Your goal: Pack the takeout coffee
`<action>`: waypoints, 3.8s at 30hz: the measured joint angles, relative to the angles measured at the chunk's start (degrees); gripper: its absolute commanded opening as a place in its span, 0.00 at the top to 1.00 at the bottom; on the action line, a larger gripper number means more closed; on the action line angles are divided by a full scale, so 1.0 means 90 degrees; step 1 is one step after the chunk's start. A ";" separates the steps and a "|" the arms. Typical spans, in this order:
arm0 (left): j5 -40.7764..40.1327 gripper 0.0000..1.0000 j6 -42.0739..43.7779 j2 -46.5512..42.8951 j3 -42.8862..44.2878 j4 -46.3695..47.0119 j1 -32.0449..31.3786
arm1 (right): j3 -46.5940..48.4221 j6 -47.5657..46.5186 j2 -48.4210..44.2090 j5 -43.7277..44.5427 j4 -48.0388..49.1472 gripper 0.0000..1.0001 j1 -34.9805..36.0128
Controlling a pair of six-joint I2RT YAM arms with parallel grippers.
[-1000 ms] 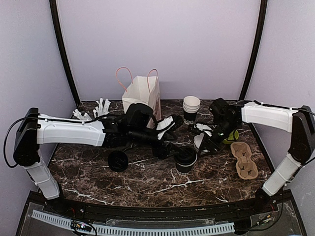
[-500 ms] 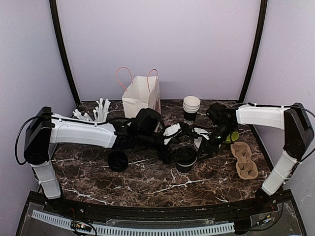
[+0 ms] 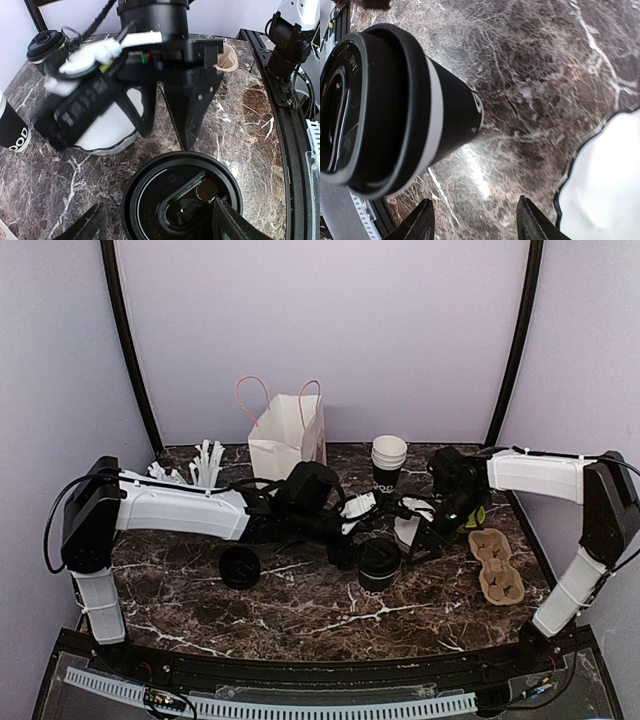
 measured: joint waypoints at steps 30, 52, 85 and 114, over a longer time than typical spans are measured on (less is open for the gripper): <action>0.0058 0.34 -0.0022 0.0141 0.0066 0.0058 -0.0019 | 0.0690 0.0255 0.0408 -0.2001 -0.1168 0.65 -0.0289; 0.0738 0.39 -0.0697 0.0272 -0.0051 0.0369 0.0194 | 0.1088 0.1294 0.1035 -0.1960 -0.1069 0.77 -0.0328; 0.0255 0.62 -0.4289 -0.0355 -0.0044 -0.0593 0.0843 | 0.1294 0.0733 0.0525 -0.1549 -0.1146 0.55 -0.0328; 0.1503 0.59 -0.4874 -0.0231 -0.0270 -0.1018 0.0840 | 0.1173 0.0840 0.0794 -0.1328 -0.1107 0.55 -0.0328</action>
